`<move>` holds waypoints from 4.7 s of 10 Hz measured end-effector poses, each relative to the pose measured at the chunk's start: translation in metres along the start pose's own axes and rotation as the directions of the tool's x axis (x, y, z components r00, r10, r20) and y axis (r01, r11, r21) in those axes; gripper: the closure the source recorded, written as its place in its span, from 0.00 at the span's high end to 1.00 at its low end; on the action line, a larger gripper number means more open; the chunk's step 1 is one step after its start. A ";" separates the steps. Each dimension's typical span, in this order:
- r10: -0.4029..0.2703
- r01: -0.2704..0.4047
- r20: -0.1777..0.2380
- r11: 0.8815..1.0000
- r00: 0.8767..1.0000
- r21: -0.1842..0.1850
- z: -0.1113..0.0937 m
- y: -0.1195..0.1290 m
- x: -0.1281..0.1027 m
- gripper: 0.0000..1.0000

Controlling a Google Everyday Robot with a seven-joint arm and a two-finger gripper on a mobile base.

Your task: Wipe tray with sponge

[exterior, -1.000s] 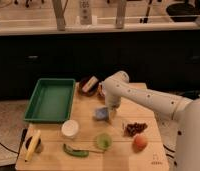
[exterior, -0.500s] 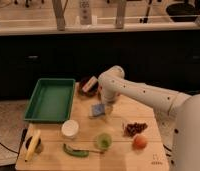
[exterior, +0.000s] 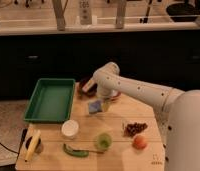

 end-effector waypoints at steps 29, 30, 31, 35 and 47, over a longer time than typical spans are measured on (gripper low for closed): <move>-0.151 0.152 -0.033 0.987 0.988 0.052 -0.020 -0.094 -0.092 0.02; -0.150 0.152 -0.036 0.987 0.988 0.051 -0.020 -0.095 -0.091 0.02; -0.152 0.154 -0.039 0.987 0.988 0.052 -0.019 -0.098 -0.093 0.02; -0.166 0.169 -0.054 0.984 0.985 0.059 -0.019 -0.114 -0.104 0.02; -0.250 0.254 -0.050 0.961 0.967 0.105 -0.005 -0.140 -0.133 0.02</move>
